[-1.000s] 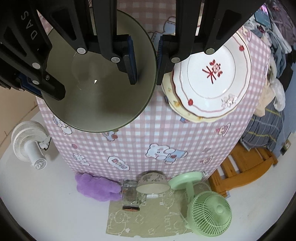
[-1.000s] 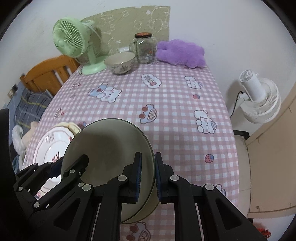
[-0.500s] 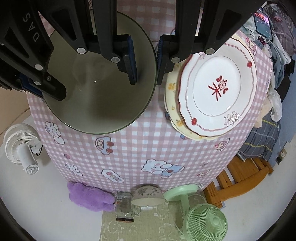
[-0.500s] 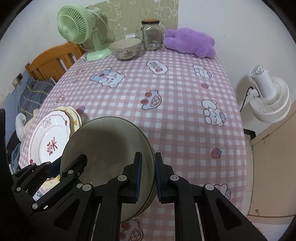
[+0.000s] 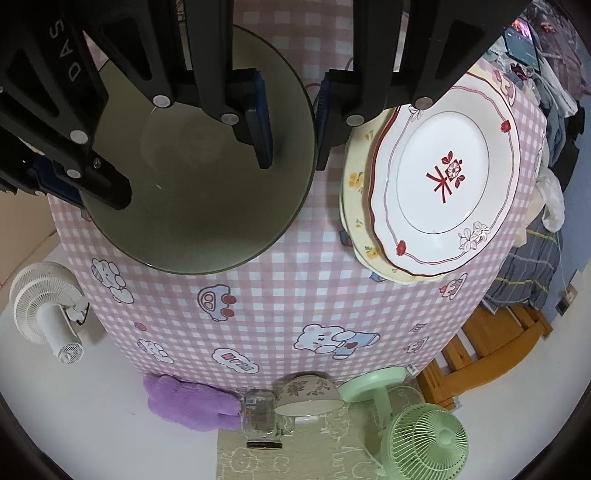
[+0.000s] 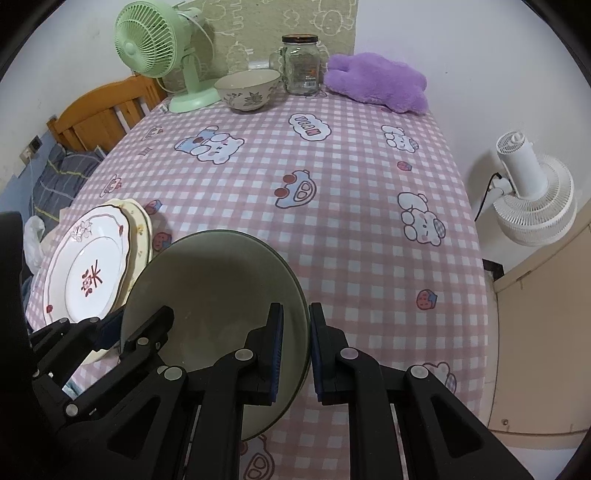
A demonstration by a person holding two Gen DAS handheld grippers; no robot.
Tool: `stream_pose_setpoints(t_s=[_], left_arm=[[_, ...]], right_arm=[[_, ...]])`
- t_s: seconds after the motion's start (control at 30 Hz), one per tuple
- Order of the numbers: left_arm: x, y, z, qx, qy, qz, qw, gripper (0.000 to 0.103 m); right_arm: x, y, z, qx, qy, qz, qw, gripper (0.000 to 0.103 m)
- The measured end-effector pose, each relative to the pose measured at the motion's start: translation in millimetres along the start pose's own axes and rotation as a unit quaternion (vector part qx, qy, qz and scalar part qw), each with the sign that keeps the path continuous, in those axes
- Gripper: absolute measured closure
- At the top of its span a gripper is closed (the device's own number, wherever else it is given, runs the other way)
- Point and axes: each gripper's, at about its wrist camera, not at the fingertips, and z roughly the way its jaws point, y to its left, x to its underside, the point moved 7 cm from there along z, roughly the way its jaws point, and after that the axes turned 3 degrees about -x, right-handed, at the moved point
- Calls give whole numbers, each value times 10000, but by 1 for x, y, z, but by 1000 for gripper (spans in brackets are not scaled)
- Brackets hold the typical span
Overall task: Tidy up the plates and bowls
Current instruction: 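Lower the held grey-green bowl onto the first bowl and open both tools, then move both tools to the grey-green bowl beside the mint-green fan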
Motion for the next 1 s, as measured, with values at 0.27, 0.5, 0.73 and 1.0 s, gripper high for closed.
stream_pose_setpoints(t_s=[0.27,0.5,0.73,1.0], left_arm=[[-5,2,-16,387,-149,236,9989,61],[-16,19,-28,699,-339,370,9963,30],[-34,50,-36,908,-495,481,9935,23],[-67,93,-44,989,-748,648,9902,22]], right_arm=[[-2,8,-6,-159,55,159,9997,59],[-12,26,-19,5,-213,271,9994,33],[-26,50,-29,143,-387,529,9977,27],[-60,89,-40,248,-717,785,9940,26]])
